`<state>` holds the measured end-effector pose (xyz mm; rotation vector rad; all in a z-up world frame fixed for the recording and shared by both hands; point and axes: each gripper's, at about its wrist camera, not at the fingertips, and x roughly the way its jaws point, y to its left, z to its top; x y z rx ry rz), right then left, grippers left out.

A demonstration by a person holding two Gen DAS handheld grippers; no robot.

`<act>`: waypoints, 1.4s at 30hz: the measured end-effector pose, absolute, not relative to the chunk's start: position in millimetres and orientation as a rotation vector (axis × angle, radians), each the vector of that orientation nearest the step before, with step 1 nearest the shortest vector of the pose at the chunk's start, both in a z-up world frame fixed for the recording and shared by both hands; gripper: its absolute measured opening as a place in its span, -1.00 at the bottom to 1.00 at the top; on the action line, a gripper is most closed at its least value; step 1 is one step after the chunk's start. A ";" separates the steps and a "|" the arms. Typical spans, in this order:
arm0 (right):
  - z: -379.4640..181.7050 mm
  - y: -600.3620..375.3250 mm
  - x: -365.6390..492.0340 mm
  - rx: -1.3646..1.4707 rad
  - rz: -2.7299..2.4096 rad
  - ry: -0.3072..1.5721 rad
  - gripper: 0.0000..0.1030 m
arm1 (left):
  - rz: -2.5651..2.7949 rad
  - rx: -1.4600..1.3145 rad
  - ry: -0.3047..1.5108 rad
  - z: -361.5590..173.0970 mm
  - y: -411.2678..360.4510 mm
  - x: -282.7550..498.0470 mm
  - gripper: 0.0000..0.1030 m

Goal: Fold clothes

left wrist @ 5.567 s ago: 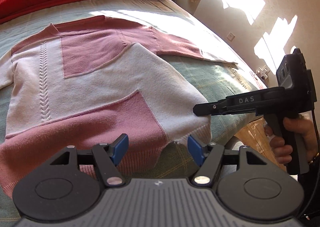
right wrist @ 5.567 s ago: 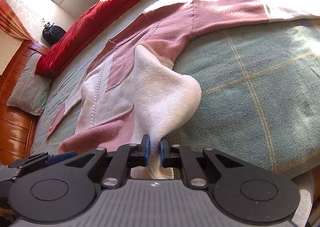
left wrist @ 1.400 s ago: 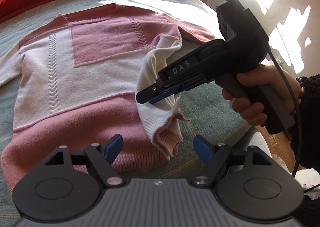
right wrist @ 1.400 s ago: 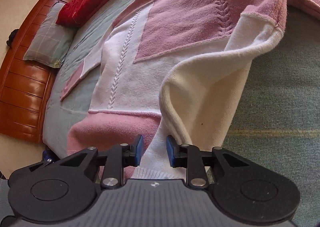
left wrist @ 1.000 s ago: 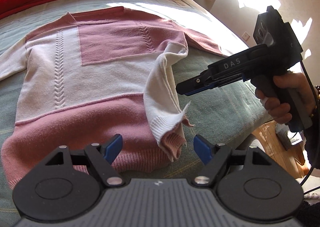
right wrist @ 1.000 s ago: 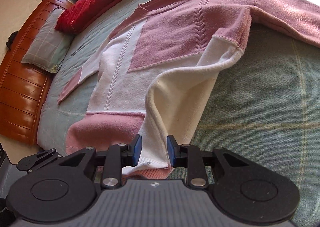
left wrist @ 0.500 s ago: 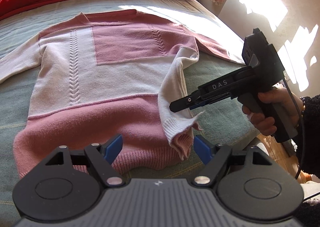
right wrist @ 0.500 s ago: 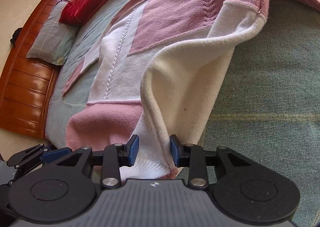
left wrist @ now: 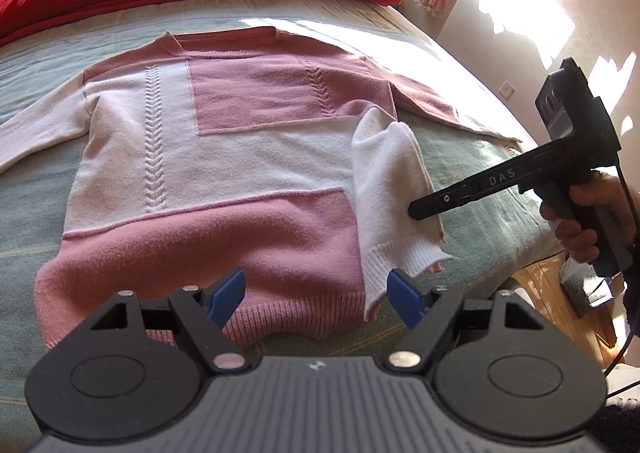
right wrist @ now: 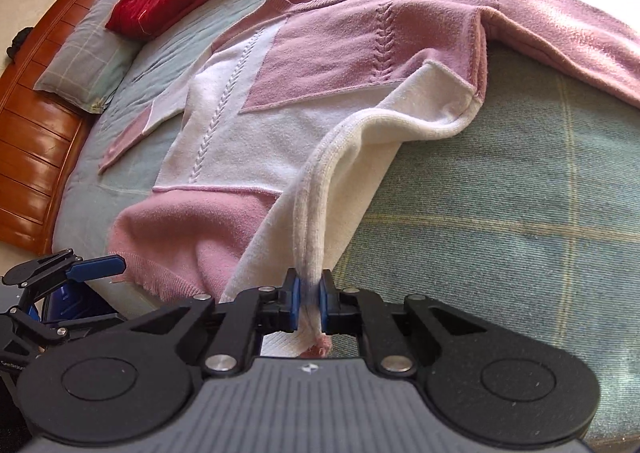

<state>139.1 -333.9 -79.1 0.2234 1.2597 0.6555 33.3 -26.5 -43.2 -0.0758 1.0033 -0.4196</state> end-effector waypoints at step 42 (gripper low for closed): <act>-52.9 -400.2 140.6 0.089 0.359 1.292 -0.65 | -0.415 -0.088 0.982 -34.0 -18.5 27.0 0.51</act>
